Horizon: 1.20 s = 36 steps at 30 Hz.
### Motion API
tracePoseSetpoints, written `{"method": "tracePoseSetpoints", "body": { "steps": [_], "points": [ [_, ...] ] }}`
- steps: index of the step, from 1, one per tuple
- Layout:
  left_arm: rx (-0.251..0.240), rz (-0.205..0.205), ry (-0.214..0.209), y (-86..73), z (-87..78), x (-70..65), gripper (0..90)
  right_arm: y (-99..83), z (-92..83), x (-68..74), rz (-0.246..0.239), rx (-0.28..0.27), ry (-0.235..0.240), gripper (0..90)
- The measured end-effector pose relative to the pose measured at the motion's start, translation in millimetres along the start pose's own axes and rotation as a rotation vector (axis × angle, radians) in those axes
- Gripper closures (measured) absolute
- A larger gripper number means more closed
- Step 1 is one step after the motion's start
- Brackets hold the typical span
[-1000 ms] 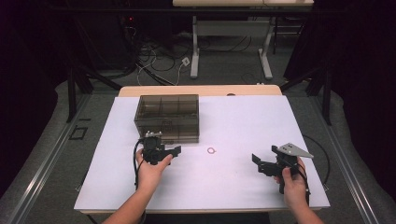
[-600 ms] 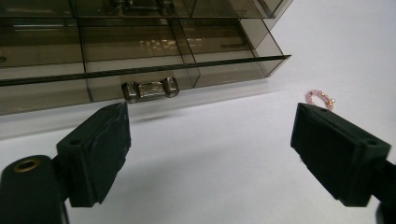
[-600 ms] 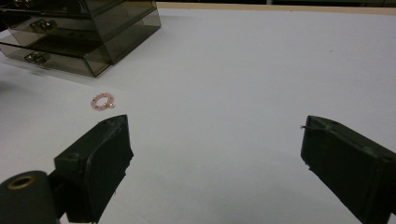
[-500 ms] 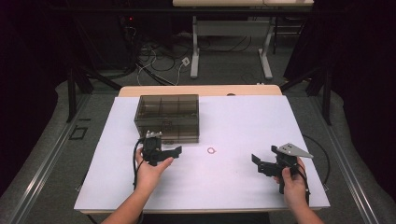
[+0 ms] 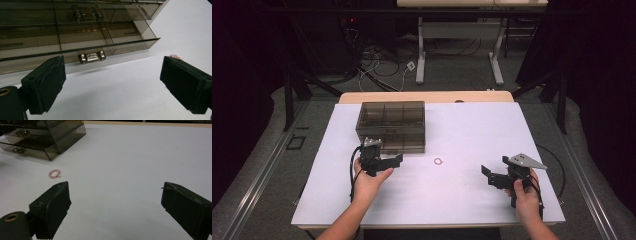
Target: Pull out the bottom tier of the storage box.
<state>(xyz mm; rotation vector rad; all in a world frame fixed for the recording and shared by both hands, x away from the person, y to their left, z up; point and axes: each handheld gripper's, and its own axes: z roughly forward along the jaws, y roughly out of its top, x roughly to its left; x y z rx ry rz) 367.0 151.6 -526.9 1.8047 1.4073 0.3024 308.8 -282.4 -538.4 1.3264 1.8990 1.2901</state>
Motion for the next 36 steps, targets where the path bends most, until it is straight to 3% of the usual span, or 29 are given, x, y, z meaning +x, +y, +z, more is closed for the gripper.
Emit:
{"method": "tracePoseSetpoints", "body": {
  "steps": [12, 17, 27, 36],
  "points": [
    [-0.005, 0.005, 0.02, 6.5, -7.0, 11.3, 14.9, -0.1, 0.0, 0.2, 0.002, 0.003, -0.002, 8.3],
    [-0.011, -0.024, 0.018, 8.9, -8.4, 16.8, 15.6, -0.1, 0.0, 0.2, 0.0, 0.002, -0.003, 8.3],
    [-0.014, -0.045, 0.031, 15.2, -12.8, 28.5, 18.1, -0.2, 0.2, 0.4, 0.001, 0.004, 0.0, 8.3],
    [-0.007, -0.032, 0.064, 21.3, -17.4, 38.1, 21.2, -0.5, 0.8, 0.5, 0.002, 0.005, -0.001, 8.3]
  ]
}}
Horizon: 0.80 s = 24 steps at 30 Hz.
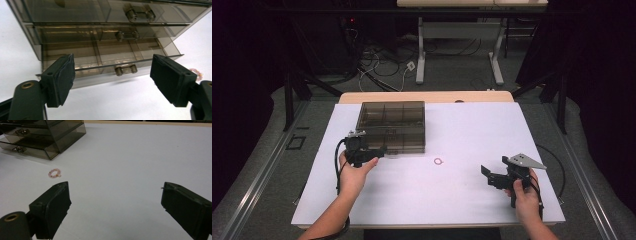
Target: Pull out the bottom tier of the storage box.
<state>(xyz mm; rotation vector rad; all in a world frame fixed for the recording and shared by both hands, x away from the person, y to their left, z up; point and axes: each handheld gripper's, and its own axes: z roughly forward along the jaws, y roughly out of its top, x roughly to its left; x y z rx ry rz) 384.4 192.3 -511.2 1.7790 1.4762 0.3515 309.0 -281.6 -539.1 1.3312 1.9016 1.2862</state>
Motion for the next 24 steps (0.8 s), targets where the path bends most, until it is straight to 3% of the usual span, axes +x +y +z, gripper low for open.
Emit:
{"method": "tracePoseSetpoints", "body": {
  "steps": [9, 14, 16, 24],
  "points": [
    [-0.003, 0.006, 0.045, 7.2, -3.6, 9.7, 26.2, -0.3, 0.7, 0.0, 0.002, -0.004, 0.003, 8.3],
    [-0.017, 0.015, 0.047, 9.3, -4.0, 16.5, 30.0, -0.6, 1.3, 0.4, 0.003, -0.003, 0.001, 8.3],
    [-0.013, 0.031, 0.059, 10.2, -4.1, 19.1, 30.0, -0.7, 1.5, 0.2, 0.001, 0.0, 0.003, 8.3],
    [0.012, 0.028, 0.084, 13.7, -4.7, 27.0, 31.0, -1.1, 2.2, 0.3, 0.002, 0.002, 0.001, 8.3]
  ]
}}
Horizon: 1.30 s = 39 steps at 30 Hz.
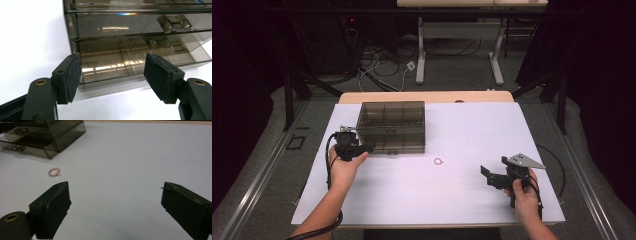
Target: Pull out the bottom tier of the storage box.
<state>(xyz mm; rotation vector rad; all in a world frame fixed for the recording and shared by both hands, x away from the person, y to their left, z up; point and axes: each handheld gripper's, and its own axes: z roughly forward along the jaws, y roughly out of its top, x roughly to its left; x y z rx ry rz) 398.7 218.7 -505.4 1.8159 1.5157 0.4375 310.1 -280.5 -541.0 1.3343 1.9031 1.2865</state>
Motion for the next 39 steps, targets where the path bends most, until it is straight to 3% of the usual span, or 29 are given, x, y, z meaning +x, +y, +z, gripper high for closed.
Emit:
{"method": "tracePoseSetpoints", "body": {
  "steps": [4, 16, 26, 34, 39],
  "points": [
    [0.008, -0.023, 0.0, 1.6, 1.0, 5.9, 35.3, 0.0, 0.0, 0.1, 0.0, 0.0, 0.0, 8.3],
    [0.05, -0.041, 0.022, 4.3, 5.8, 18.0, 46.3, -0.2, 0.3, -0.5, -0.001, 0.004, 0.001, 8.5],
    [0.078, -0.049, 0.014, 4.2, 13.0, 21.5, 57.1, -0.5, 0.8, -0.5, 0.0, 0.004, 0.002, 8.5],
    [0.094, -0.034, 0.034, 4.6, 18.9, 21.3, 62.9, -0.7, 1.1, -0.4, 0.004, 0.006, 0.002, 8.6],
    [0.106, -0.05, 0.034, 4.5, 22.8, 21.5, 66.5, -0.7, 1.0, -0.5, 0.003, 0.006, 0.003, 8.7]
  ]
}}
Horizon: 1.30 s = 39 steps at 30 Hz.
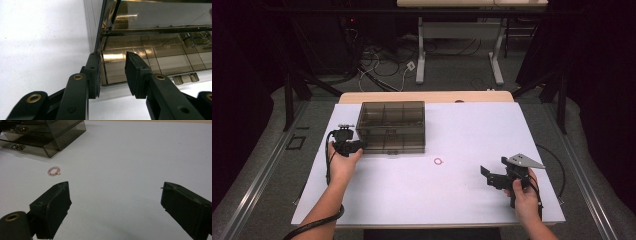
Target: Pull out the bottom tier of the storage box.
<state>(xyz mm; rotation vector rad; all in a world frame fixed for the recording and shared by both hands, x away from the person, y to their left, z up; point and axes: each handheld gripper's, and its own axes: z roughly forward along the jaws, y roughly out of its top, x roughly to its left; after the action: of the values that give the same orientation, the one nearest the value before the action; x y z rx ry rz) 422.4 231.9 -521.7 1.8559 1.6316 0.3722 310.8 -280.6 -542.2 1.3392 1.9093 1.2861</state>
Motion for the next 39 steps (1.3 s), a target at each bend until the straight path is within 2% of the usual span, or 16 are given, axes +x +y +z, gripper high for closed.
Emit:
{"method": "tracePoseSetpoints", "body": {
  "steps": [5, 6, 13, 17, 28, 39],
  "points": [
    [0.026, 0.006, 0.006, 0.2, 3.2, -0.7, 69.0, -0.1, 0.1, -0.7, 0.001, 0.0, 0.002, 8.9],
    [0.018, 0.001, 0.016, -0.1, 4.7, -1.5, 69.7, -0.2, 0.1, -0.9, -0.002, 0.0, -0.001, 8.9],
    [0.047, 0.005, 0.04, 2.0, 6.7, -3.3, 75.3, -0.2, 0.2, -0.6, 0.002, 0.004, 0.001, 8.9],
    [0.043, -0.012, 0.05, 1.7, 8.7, -3.1, 76.9, -0.2, 0.1, -0.7, 0.001, 0.004, 0.002, 8.9],
    [0.074, -0.025, 0.069, 2.1, 10.6, -2.3, 84.4, -0.3, 0.3, -0.4, 0.001, 0.008, 0.004, 9.0],
    [0.066, -0.049, 0.077, 2.0, 11.3, -2.2, 87.5, -0.3, 0.4, -0.5, -0.001, 0.008, 0.005, 9.0]
  ]
}}
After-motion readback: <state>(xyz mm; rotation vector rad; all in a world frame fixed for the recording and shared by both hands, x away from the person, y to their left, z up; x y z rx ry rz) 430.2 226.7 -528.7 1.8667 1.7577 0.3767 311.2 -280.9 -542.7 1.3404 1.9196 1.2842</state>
